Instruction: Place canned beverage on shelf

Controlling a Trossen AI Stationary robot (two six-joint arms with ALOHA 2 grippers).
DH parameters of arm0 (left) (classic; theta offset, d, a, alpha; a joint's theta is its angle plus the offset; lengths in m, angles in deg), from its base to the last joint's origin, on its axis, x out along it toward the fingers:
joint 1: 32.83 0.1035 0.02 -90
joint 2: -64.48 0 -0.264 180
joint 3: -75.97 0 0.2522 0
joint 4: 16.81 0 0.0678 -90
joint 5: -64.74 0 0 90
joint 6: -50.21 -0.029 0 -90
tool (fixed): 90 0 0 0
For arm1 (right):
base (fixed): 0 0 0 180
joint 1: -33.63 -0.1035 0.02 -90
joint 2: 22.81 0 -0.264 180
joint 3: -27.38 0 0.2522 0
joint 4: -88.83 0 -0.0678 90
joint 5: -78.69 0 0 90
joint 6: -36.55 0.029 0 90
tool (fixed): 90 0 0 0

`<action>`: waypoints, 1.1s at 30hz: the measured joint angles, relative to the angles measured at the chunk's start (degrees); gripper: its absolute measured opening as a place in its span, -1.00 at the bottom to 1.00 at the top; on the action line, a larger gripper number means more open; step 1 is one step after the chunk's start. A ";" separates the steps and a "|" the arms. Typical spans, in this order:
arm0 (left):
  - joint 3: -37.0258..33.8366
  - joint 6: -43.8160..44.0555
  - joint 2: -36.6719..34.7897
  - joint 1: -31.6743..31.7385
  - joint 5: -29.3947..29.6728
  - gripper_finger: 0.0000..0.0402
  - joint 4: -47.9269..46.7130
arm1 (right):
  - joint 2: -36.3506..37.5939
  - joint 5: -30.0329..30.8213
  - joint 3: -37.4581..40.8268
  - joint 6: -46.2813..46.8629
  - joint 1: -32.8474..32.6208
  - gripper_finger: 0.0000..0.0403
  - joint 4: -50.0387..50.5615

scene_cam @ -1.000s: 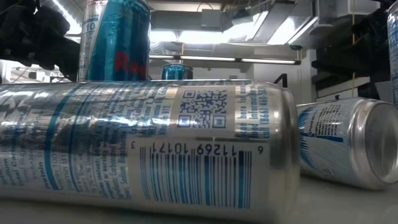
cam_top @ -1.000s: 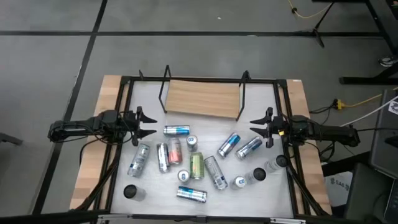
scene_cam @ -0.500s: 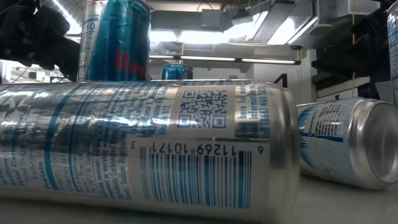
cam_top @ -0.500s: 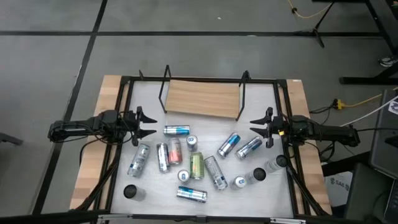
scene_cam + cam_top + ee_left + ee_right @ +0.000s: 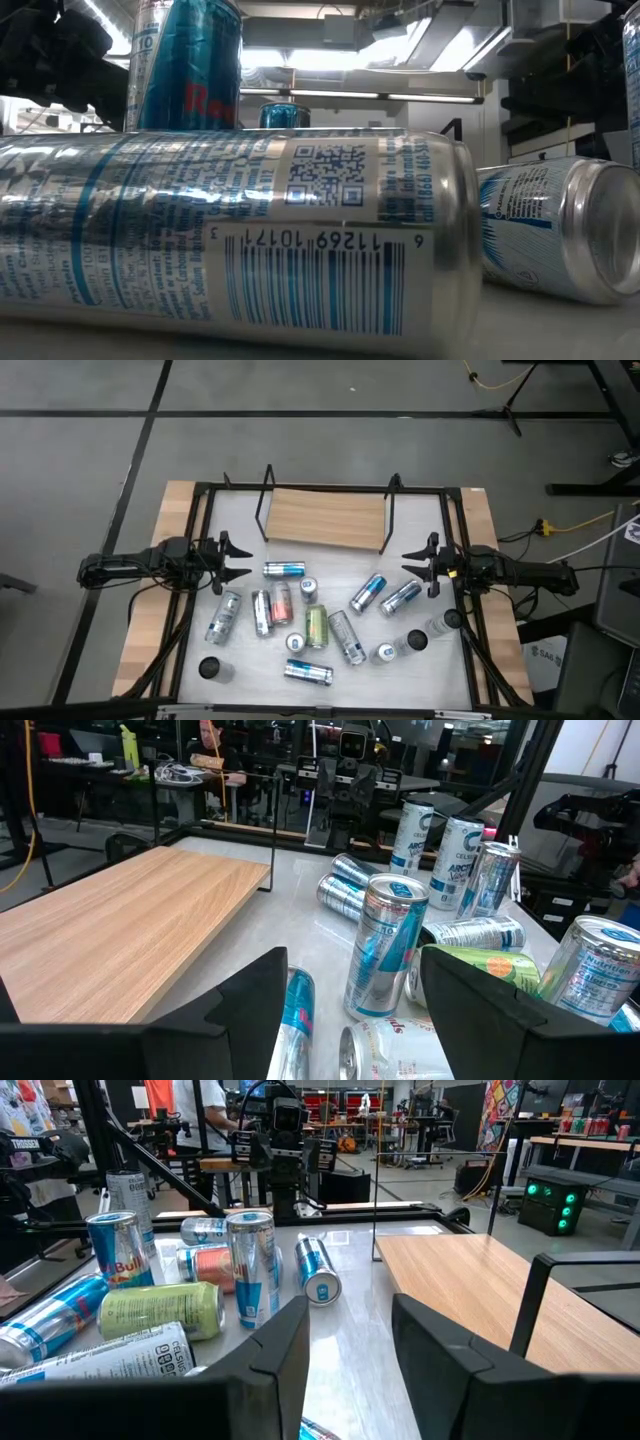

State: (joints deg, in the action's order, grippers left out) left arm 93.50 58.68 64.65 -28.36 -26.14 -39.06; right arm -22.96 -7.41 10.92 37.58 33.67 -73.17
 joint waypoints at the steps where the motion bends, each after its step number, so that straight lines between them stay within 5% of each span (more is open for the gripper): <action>1: 0.00 0.00 0.00 0.02 0.00 0.11 0.00 | 0.00 0.00 0.04 0.11 0.00 -0.34 -0.22; 13: 0.00 0.00 0.01 0.01 0.04 0.11 3.67 | -0.04 0.00 0.08 24.00 -0.02 -0.34 -21.33; 20: 0.00 0.11 0.02 -0.01 1.79 0.11 10.02 | -0.04 5.13 0.05 19.91 -0.02 -0.34 -25.94; 33: 0.00 0.13 0.02 0.00 3.39 0.11 15.69 | -0.08 6.03 -0.02 27.89 -0.02 -0.32 -33.87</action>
State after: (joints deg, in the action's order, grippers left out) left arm 93.50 58.81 64.67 -28.35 -22.76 -23.37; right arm -23.04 -1.38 10.90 65.47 33.65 -107.04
